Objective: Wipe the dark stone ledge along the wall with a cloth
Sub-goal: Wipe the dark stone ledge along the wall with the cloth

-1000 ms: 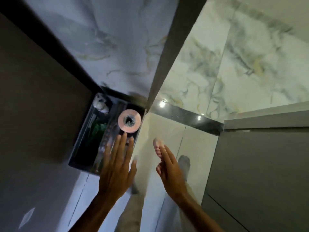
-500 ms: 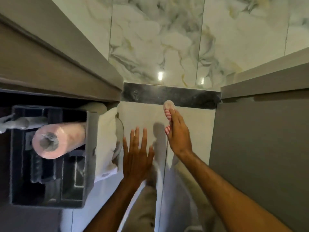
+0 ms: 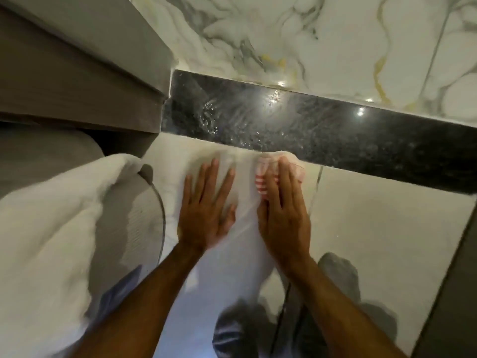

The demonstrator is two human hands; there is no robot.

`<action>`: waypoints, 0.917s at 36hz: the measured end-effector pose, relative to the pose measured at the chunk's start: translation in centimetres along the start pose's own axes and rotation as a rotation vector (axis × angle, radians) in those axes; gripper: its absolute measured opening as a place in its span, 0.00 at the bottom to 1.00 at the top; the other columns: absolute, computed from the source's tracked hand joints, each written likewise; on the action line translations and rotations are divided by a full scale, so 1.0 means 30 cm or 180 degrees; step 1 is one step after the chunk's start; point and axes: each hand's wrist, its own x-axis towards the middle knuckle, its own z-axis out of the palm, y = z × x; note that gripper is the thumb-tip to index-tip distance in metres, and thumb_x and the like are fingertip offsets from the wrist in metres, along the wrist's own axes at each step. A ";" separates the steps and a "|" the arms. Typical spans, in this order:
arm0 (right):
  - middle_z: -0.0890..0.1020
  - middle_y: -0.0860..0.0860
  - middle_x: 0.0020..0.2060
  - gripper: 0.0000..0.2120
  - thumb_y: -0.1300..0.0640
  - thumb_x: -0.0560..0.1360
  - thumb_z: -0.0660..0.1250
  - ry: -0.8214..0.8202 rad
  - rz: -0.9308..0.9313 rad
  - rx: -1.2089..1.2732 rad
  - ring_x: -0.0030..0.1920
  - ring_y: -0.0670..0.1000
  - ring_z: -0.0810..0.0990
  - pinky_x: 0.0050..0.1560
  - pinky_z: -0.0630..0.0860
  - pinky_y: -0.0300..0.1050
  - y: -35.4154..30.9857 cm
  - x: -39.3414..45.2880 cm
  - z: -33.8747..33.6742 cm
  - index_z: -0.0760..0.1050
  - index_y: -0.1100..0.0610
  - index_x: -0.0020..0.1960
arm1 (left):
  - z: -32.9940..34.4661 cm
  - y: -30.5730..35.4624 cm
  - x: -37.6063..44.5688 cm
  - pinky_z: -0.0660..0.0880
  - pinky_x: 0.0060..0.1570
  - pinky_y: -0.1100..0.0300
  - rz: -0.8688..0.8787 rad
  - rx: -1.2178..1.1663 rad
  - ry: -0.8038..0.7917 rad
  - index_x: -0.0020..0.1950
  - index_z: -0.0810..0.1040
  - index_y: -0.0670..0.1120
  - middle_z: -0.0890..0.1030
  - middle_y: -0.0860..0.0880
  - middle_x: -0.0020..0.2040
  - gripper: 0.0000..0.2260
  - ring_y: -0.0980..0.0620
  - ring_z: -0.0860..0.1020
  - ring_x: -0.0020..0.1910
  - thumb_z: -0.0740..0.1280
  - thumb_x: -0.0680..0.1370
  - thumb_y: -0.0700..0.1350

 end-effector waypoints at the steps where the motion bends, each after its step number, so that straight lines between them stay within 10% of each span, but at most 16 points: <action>1: 0.66 0.62 0.84 0.26 0.55 0.88 0.57 0.0095 -0.0056 -0.0028 0.85 0.62 0.64 0.85 0.66 0.59 0.020 0.021 0.020 0.64 0.60 0.85 | 0.019 -0.013 0.002 0.45 0.88 0.37 0.0042 -0.0096 0.0133 0.90 0.54 0.50 0.52 0.41 0.90 0.30 0.39 0.51 0.90 0.50 0.90 0.60; 8: 0.59 0.62 0.87 0.29 0.46 0.91 0.50 0.0585 0.0083 -0.0219 0.88 0.62 0.58 0.89 0.60 0.59 -0.125 0.415 0.088 0.58 0.59 0.88 | 0.038 -0.016 0.002 0.44 0.88 0.40 -0.0107 -0.0428 0.0461 0.87 0.62 0.47 0.60 0.43 0.89 0.29 0.43 0.55 0.89 0.55 0.87 0.57; 17: 0.61 0.58 0.87 0.27 0.50 0.90 0.55 -0.0130 -0.1858 -0.0394 0.88 0.59 0.59 0.88 0.61 0.60 -0.160 0.423 0.099 0.60 0.56 0.88 | 0.037 -0.012 -0.002 0.60 0.84 0.29 -0.0625 -0.0468 0.0822 0.84 0.66 0.36 0.68 0.35 0.84 0.30 0.36 0.64 0.86 0.61 0.84 0.48; 27: 0.52 0.57 0.89 0.31 0.49 0.90 0.52 0.0249 -0.0167 -0.0408 0.90 0.58 0.51 0.91 0.47 0.53 -0.167 0.486 0.037 0.51 0.56 0.90 | 0.020 -0.007 0.007 0.48 0.89 0.40 -0.0869 -0.0591 0.0852 0.86 0.62 0.37 0.60 0.38 0.88 0.33 0.41 0.56 0.89 0.58 0.85 0.54; 33: 0.48 0.57 0.90 0.31 0.47 0.91 0.48 -0.0150 -0.1109 -0.0250 0.90 0.57 0.46 0.91 0.45 0.57 -0.405 0.599 0.127 0.47 0.56 0.90 | 0.038 -0.007 0.000 0.54 0.87 0.34 -0.1031 -0.0434 0.0806 0.87 0.60 0.38 0.58 0.36 0.88 0.34 0.37 0.56 0.89 0.55 0.87 0.57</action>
